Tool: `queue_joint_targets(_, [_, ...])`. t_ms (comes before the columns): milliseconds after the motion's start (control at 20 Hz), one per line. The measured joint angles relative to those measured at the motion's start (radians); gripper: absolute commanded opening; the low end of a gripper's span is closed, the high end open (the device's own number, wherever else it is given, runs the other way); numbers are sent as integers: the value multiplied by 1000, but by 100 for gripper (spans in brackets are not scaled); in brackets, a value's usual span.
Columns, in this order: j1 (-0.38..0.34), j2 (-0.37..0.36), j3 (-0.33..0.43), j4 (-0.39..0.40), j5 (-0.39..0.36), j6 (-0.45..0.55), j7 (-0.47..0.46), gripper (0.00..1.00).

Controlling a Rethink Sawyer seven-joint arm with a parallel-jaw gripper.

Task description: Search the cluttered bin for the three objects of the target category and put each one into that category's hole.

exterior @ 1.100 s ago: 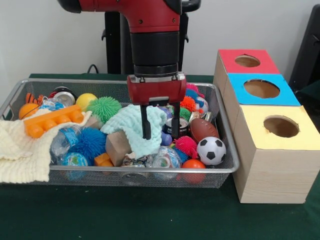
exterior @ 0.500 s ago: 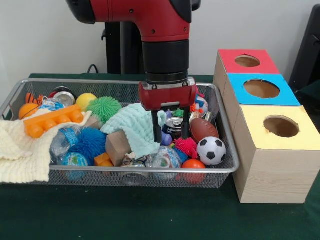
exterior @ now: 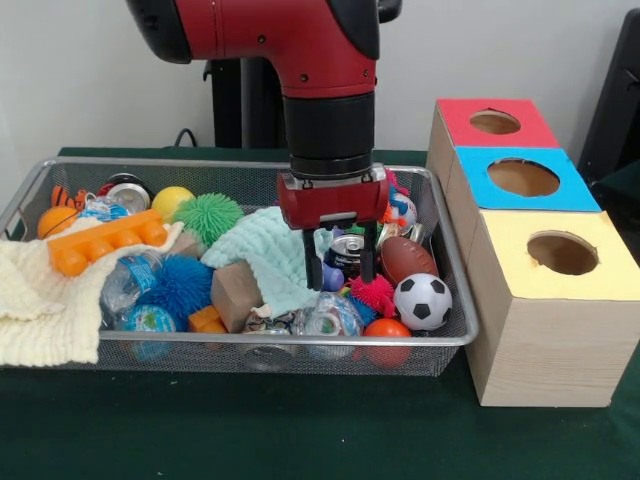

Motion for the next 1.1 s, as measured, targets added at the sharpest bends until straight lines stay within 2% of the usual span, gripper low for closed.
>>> queue_joint_targets(500, [-14, 17, -2, 2, 0, 0, 0, 100])
queue_joint_targets(1100, [-104, 9, -2, 26, -1, -1, 0, 100])
